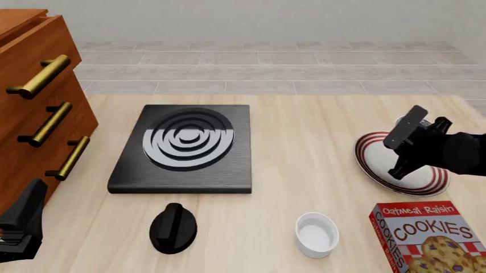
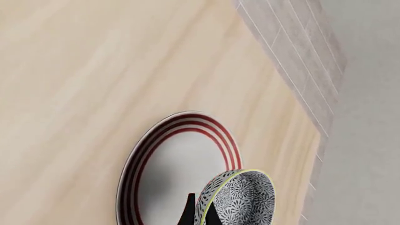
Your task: Pick the akita bowl on the cookies box and place it on the plate.
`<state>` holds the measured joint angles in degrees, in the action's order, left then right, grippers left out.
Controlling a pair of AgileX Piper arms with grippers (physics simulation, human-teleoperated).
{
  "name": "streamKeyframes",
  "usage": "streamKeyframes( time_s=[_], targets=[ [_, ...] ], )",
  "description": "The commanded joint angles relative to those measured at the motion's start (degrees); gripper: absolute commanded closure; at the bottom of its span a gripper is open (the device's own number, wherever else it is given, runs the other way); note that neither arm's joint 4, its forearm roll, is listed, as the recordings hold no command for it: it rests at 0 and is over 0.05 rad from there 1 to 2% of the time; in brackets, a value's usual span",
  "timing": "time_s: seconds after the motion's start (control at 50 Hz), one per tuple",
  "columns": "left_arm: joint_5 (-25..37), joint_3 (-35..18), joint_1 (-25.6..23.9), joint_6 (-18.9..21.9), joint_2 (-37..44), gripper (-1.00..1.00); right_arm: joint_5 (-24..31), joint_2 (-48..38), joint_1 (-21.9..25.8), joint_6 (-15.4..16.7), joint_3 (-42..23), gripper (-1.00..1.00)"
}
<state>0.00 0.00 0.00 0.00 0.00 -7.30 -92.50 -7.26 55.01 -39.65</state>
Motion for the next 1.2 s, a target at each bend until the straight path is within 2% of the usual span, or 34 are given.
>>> streamKeyframes(
  time_s=[0.02,0.56,1.2],
  targets=[
    [0.0,0.0,0.0,0.0,0.0,-1.0,-0.9,-1.5,0.32,-0.45,-0.78,1.0],
    [0.0,0.0,0.0,0.0,0.0,-1.0,-1.89,-5.35,0.94,-0.76,-3.03,1.0],
    [0.0,0.0,0.0,0.0,0.0,-1.0,-1.53,-9.0,3.08,-4.38,-4.6,1.0]
  ],
)
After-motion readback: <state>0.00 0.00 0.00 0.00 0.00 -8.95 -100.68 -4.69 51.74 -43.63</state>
